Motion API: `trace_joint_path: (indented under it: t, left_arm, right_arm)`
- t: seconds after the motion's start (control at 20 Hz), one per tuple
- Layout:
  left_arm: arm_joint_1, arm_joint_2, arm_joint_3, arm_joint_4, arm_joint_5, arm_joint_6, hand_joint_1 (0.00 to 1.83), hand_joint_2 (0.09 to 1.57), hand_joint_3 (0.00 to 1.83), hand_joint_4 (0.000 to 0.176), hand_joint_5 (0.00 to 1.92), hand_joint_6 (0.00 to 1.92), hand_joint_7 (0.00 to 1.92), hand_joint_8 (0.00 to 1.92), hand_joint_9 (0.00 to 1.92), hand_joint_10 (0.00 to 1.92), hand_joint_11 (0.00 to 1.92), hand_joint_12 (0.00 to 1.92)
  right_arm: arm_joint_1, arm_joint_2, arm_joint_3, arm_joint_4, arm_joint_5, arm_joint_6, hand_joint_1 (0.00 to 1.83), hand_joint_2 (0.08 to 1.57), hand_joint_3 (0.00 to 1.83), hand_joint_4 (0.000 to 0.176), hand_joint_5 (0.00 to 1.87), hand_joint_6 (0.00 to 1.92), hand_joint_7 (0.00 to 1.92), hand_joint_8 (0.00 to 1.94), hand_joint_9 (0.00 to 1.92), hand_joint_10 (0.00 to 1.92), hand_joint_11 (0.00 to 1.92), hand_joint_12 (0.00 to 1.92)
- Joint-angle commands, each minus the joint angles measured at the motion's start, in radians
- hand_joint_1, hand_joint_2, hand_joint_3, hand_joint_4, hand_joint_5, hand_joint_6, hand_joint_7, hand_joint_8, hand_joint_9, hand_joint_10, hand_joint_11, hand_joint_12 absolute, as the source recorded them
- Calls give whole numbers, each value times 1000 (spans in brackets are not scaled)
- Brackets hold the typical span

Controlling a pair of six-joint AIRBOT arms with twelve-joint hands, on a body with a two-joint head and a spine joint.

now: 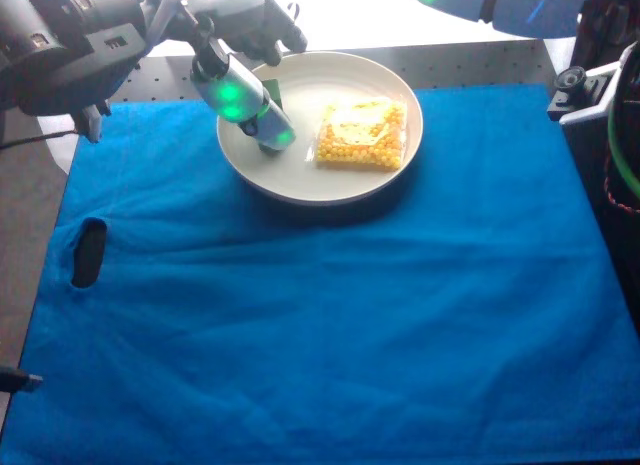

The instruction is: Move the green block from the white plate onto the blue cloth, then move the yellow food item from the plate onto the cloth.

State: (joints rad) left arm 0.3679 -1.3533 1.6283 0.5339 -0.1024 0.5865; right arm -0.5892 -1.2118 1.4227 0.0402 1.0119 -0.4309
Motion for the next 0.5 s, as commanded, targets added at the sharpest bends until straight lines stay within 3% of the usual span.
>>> trace_joint_path:
  t: [0.0, 0.05, 0.25, 0.35, 0.4, 0.45]
  left_arm:
    - [-4, -4, 6, -6, -84, 0, 872, 905, 0, 0, 701, 3, 813, 3, 900, 35, 623, 753]
    - [-2, -6, 8, -6, -84, 0, 893, 970, 0, 0, 737, 5, 805, 0, 911, 37, 633, 859]
    - [4, -10, 10, -6, -84, 0, 1063, 969, 0, 0, 890, 30, 737, 5, 1049, 135, 698, 1038]
    - [8, -18, 15, -6, -84, 0, 1053, 985, 0, 0, 937, 21, 748, 2, 1042, 160, 701, 1018]
    - [11, -23, 21, -6, -84, 0, 1047, 997, 2, 0, 1001, 16, 848, 22, 991, 168, 710, 1000]
    - [14, -28, 28, -12, -80, 0, 1107, 1037, 10, 0, 1088, 608, 922, 16, 999, 184, 737, 984]
  right_arm:
    - [9, 0, -1, 17, 115, 5, 389, 995, 3, 23, 341, 0, 422, 3, 469, 8, 11, 1225]
    - [9, 0, -1, 17, 115, 5, 400, 1000, 4, 12, 337, 0, 410, 0, 478, 11, 24, 1230]
    - [9, 0, -3, 17, 115, 5, 394, 978, 0, 24, 352, 1, 439, 4, 439, 1, 0, 1169]
    - [9, 0, -4, 17, 115, 5, 402, 982, 0, 20, 359, 2, 442, 3, 432, 0, 0, 1141]
    - [9, 0, -4, 17, 115, 5, 411, 987, 0, 31, 358, 1, 433, 1, 439, 1, 0, 1094]
    - [9, 0, -4, 17, 115, 5, 424, 987, 1, 36, 345, 5, 358, 0, 377, 2, 0, 989]
